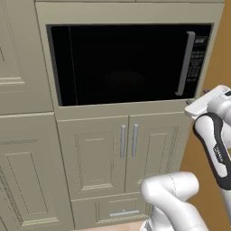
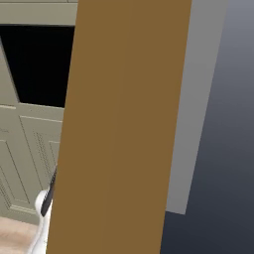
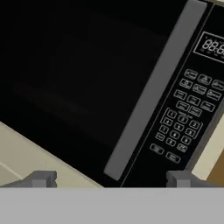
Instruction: Remove the apple from the bowl and place it on the small plate. Then place the bowl with only the shrimp in the microwave, close the door, and press the start button to microwave the shrimp.
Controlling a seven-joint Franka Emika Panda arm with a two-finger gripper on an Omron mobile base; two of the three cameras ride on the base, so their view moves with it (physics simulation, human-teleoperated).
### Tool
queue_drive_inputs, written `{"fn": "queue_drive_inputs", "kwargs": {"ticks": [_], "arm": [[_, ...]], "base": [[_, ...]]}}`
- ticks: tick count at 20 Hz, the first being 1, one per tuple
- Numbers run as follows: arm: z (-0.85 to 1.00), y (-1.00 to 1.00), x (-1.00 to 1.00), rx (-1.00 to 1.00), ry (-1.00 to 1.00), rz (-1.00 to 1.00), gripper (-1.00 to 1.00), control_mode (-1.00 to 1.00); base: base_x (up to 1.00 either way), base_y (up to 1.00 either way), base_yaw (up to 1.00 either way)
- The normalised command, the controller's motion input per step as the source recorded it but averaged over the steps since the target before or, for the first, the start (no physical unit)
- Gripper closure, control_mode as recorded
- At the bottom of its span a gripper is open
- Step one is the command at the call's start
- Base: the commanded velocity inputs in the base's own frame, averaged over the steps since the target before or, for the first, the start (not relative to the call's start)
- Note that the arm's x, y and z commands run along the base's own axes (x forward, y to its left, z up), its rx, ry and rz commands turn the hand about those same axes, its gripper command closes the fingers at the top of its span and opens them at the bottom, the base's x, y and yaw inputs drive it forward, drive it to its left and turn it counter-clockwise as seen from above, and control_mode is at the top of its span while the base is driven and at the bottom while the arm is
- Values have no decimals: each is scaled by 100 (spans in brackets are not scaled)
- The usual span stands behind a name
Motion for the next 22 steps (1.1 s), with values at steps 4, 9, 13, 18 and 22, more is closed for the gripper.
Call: {"fn": "queue_drive_inputs", "kwargs": {"ticks": [4, 9, 13, 18, 22], "arm": [[10, -14, 19, 0, 0, 13, -100, -100], [5, -13, 18, 0, 0, 1, -100, -100], [0, 0, 33, 0, 2, 0, -100, -100], [0, -3, 34, 0, 2, 0, -100, -100], [0, -18, 28, 0, 0, 0, -100, -100]], "base": [[0, 0, 0], [0, 0, 0], [0, 0, 0], [0, 0, 0], [0, 0, 0]]}}
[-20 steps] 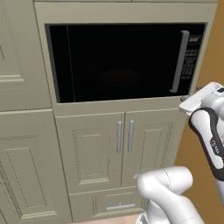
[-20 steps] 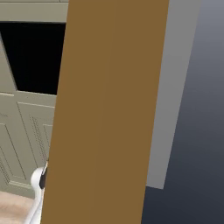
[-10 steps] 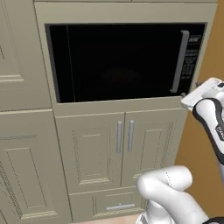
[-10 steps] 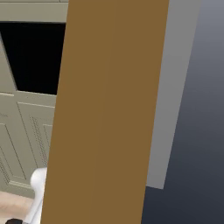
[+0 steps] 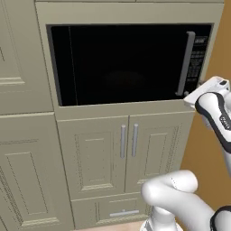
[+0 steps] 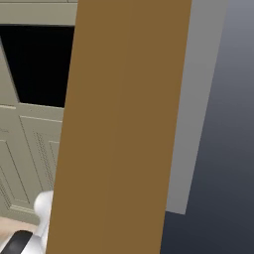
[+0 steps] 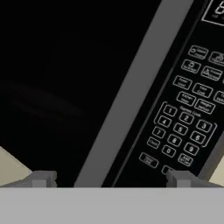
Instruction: Remove the apple from the bowl and place it on the small plate. Then place the bowl with only the shrimp in the microwave, close the door, and press the start button to microwave the shrimp.
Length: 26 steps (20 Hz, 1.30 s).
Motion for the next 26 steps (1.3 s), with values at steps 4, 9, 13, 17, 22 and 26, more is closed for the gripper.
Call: {"fn": "queue_drive_inputs", "kwargs": {"ticks": [4, 9, 13, 17, 22, 26], "arm": [[0, -16, 32, 0, 1, 0, -100, -100], [-2, 0, 36, 0, 2, 0, -100, -100], [-24, 0, 23, 0, 1, 0, -100, -100], [-25, 0, 14, 0, 0, 0, -100, -100], [-6, -10, 25, 0, 0, 0, -100, -100], [-14, -22, 24, 0, 0, 0, -100, -100]], "base": [[0, 0, 0], [0, 0, 0], [0, 0, 0], [0, 0, 0], [0, 0, 0], [0, 0, 0]]}}
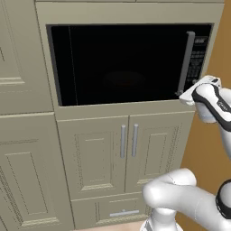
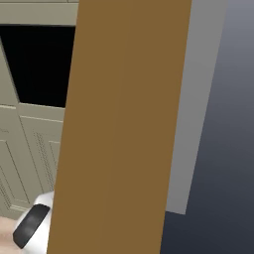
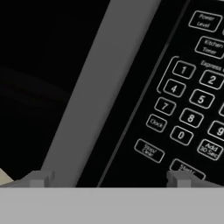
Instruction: Remove the apple from the bowl and place it on the small plate. Then place the bowl with only the shrimp in the microwave, close the door, and press the start button to microwave the shrimp.
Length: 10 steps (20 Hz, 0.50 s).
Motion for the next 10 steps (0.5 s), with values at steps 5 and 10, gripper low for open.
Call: {"fn": "queue_drive_inputs", "kwargs": {"ticks": [5, 10], "arm": [[-9, -12, 35, 0, 1, 0, -100, -100], [0, -8, 55, 0, 6, 0, -100, -100]], "base": [[0, 0, 0], [0, 0, 0]]}}
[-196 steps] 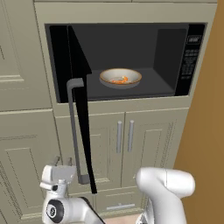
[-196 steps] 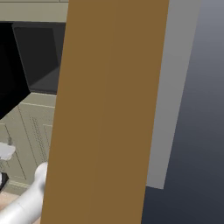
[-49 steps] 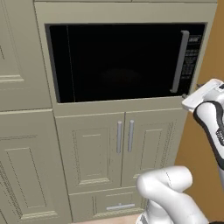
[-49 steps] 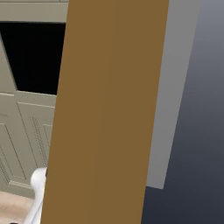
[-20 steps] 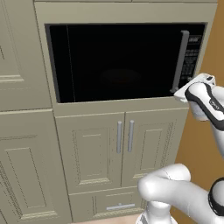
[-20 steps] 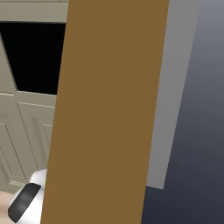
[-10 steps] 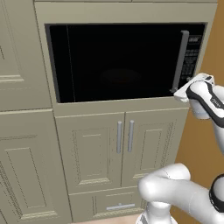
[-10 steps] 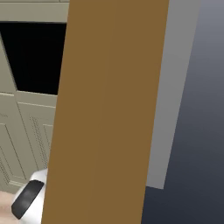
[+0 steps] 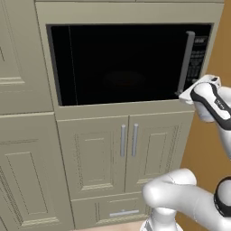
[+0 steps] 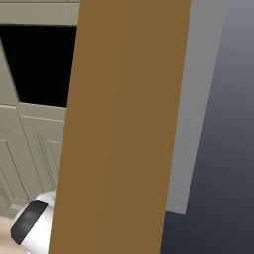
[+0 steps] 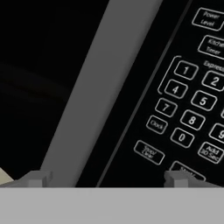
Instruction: Remove the apple from the bowl and place it on the small plate. Then place the bowl with only the shrimp in the microwave, close the door, and press the start button to microwave the shrimp.
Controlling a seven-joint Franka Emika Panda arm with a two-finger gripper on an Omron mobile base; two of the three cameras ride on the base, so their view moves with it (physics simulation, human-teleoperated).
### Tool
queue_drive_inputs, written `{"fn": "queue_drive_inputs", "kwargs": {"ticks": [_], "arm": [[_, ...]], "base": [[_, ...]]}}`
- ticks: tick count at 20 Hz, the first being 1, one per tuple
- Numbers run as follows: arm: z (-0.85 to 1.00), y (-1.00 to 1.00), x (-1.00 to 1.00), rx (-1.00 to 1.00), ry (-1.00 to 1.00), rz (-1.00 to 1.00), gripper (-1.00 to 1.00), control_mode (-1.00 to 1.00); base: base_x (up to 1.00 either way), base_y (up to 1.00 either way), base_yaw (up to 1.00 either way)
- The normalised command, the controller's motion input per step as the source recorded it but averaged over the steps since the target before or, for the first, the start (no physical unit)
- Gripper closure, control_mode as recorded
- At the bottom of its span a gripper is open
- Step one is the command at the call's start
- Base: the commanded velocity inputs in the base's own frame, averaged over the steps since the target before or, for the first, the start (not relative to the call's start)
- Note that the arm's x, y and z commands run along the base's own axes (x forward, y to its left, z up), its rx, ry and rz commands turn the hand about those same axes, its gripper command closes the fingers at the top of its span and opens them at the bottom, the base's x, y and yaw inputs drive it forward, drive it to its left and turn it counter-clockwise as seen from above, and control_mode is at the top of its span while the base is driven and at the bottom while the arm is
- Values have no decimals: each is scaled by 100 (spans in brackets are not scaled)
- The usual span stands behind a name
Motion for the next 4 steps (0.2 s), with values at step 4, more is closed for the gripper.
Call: {"fn": "queue_drive_inputs", "kwargs": {"ticks": [4], "arm": [[-1, -34, 62, 0, 2, 5, -100, -100]], "base": [[0, 0, 0]]}}
